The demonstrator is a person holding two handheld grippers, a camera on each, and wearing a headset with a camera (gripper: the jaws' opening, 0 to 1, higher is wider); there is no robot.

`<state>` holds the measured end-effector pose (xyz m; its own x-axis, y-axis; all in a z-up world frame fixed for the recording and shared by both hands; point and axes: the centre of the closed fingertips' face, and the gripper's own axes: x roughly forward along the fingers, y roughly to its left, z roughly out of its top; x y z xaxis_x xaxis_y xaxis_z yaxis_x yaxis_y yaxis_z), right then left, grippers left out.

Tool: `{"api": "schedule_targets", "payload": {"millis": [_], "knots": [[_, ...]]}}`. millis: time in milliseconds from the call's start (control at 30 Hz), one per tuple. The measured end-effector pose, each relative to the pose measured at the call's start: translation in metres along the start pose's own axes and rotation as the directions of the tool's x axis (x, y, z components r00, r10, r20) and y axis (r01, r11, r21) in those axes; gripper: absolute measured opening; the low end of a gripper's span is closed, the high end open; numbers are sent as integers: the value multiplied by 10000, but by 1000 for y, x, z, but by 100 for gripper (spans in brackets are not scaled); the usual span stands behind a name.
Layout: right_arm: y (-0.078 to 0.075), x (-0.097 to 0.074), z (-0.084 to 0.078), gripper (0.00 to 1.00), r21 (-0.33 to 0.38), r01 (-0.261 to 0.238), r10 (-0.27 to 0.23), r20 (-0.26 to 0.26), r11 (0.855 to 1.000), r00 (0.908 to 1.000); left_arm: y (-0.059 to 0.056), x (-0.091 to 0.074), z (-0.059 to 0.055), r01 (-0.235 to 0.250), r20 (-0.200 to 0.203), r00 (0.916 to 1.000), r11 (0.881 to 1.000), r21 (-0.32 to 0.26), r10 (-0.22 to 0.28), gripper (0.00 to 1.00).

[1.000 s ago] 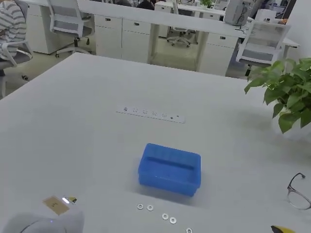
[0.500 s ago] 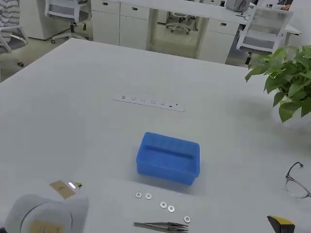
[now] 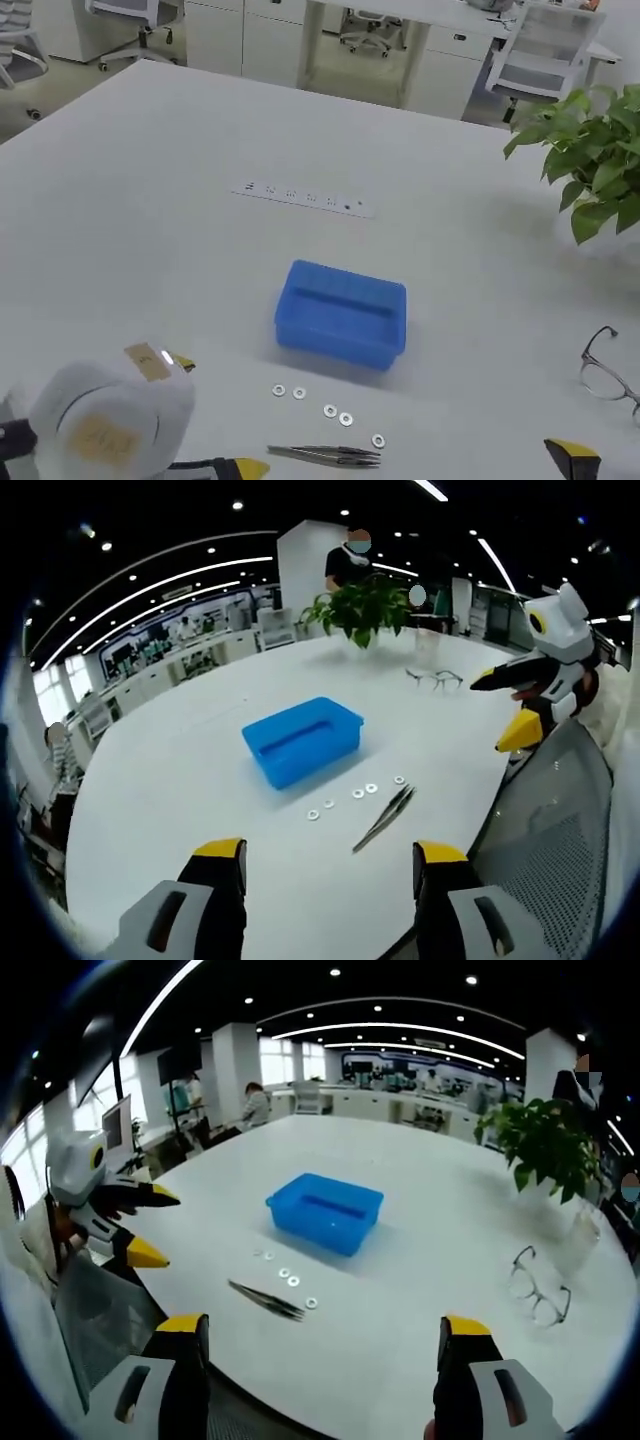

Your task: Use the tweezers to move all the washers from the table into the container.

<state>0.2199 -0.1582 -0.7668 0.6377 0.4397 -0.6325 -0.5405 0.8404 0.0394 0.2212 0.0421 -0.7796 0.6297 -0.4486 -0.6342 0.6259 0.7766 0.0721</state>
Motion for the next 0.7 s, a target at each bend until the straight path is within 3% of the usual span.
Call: {"api": "schedule_targets", "payload": {"millis": [233, 333, 433, 700], "knots": [[1, 1, -4, 94, -75, -29, 27, -183, 10000, 9998, -12, 18, -1, 974, -296, 9950, 9909, 928, -950, 48], [1, 1, -5, 94, -35, -25, 25, -204, 10000, 9998, -20, 29, -10, 1732, -664, 9835, 9820, 755, -1684, 46], [0, 2, -6, 93, -52, -31, 29, -263, 10000, 9997, -21, 41, -16, 2013, -1042, 9763, 9727, 1152, -1897, 39], [-1, 2, -10, 93, 37, -39, 41, -437, 10000, 9990, -25, 64, -27, 2656, -1737, 9553, 9524, 1499, -2391, 26]]}}
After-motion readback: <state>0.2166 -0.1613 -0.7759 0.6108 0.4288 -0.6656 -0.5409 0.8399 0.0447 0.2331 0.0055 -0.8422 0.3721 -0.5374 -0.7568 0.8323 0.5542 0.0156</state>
